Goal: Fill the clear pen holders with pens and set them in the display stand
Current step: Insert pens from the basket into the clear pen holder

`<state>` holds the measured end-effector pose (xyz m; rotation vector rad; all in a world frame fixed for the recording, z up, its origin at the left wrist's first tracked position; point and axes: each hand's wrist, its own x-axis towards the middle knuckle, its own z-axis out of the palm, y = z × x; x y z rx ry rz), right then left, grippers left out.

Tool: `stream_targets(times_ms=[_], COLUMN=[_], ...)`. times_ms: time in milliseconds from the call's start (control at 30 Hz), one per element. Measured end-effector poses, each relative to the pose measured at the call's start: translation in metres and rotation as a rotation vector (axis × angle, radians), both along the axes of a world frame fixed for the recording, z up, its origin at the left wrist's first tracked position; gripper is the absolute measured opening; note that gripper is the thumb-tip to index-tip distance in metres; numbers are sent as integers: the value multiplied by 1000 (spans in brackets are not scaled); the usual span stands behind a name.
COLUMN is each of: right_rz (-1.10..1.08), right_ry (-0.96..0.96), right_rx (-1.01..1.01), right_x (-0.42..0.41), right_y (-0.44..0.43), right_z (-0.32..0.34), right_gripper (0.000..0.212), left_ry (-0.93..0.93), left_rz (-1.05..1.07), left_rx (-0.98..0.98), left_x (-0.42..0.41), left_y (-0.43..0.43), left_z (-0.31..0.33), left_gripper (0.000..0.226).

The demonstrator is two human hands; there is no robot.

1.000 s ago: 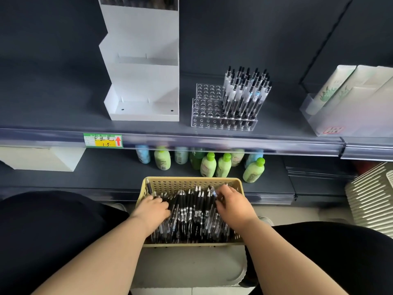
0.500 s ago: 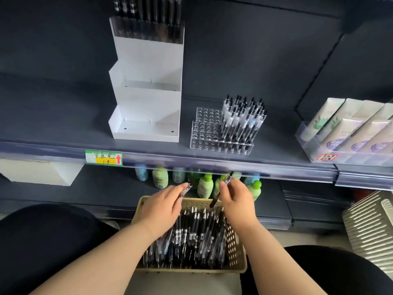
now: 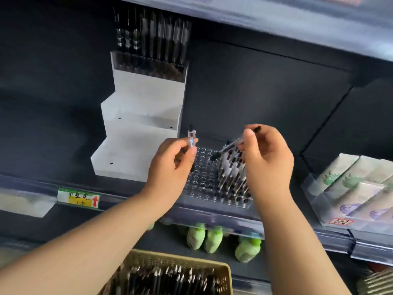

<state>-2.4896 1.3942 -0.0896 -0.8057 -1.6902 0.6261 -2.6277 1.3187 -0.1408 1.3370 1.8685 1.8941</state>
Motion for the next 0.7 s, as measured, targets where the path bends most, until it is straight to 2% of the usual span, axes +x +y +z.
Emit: stream_targets(times_ms=[133, 367, 700], right_rz=[14, -9, -39], right_ry=[-120, -385, -452], right_rx=[37, 8, -7], right_x=[-16, -24, -29], right_y=[22, 41, 45], right_z=[8, -4, -5], right_gripper=[16, 8, 12], left_ry=[-18, -146, -149], left_rz=[-48, -33, -70], left_rx=[-29, -96, -136], left_x=[-2, -9, -9], left_y=[24, 33, 35], left_z=[6, -6, -10], left_gripper=[18, 15, 11])
